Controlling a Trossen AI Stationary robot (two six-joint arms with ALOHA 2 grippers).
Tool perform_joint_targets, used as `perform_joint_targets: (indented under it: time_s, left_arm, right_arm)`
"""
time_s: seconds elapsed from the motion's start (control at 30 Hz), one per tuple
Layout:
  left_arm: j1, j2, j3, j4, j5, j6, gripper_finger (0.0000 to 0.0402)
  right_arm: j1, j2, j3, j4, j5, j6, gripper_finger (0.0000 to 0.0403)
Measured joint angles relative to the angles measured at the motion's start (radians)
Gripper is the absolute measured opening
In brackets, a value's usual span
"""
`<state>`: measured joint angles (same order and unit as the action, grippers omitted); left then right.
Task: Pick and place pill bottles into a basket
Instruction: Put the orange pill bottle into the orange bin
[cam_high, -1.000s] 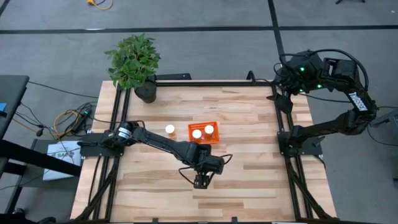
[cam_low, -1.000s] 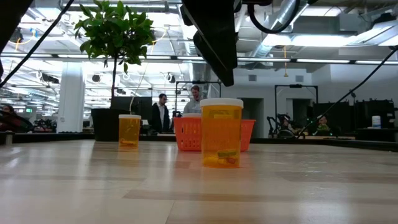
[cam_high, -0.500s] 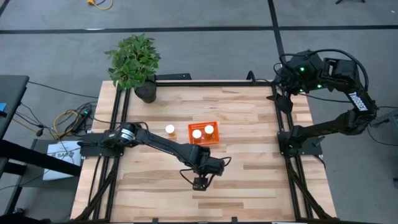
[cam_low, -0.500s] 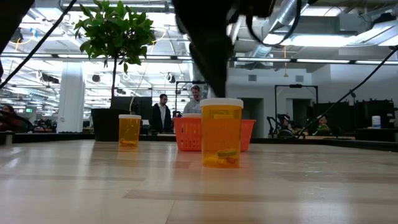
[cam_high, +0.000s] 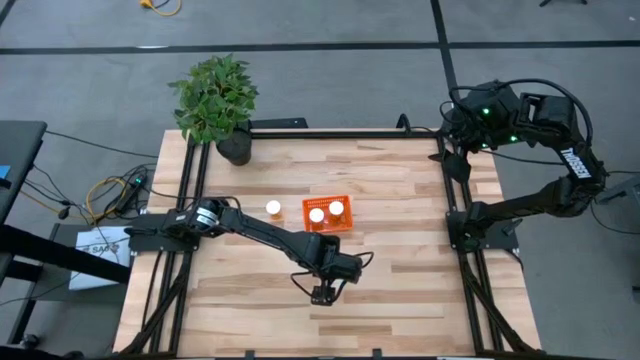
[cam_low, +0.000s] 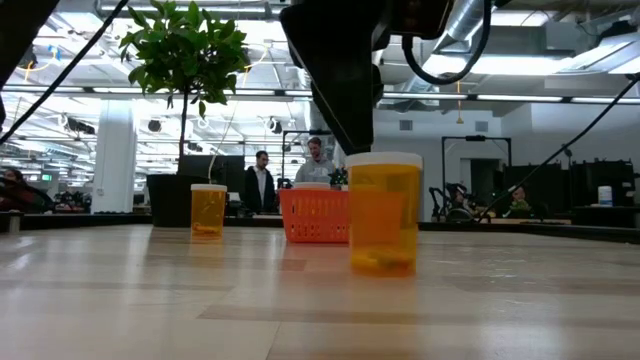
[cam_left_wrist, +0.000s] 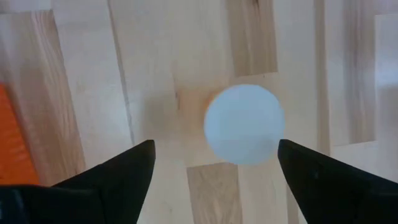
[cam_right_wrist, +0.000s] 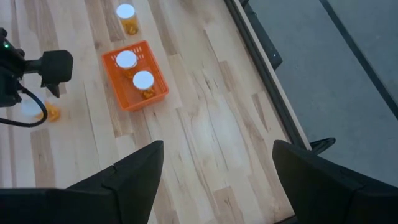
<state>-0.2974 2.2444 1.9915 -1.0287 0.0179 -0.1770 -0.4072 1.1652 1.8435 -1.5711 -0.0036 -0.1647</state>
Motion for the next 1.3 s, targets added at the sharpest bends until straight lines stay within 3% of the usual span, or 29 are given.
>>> perform_joint_targets:
  time_s: [1.3]
  left_arm:
    - [-0.02, -0.001, 0.0, 0.08, 0.0, 0.022, 0.0331]
  right_arm:
    - [0.0, 0.0, 0.0, 0.0, 0.001, -0.019, 0.0296]
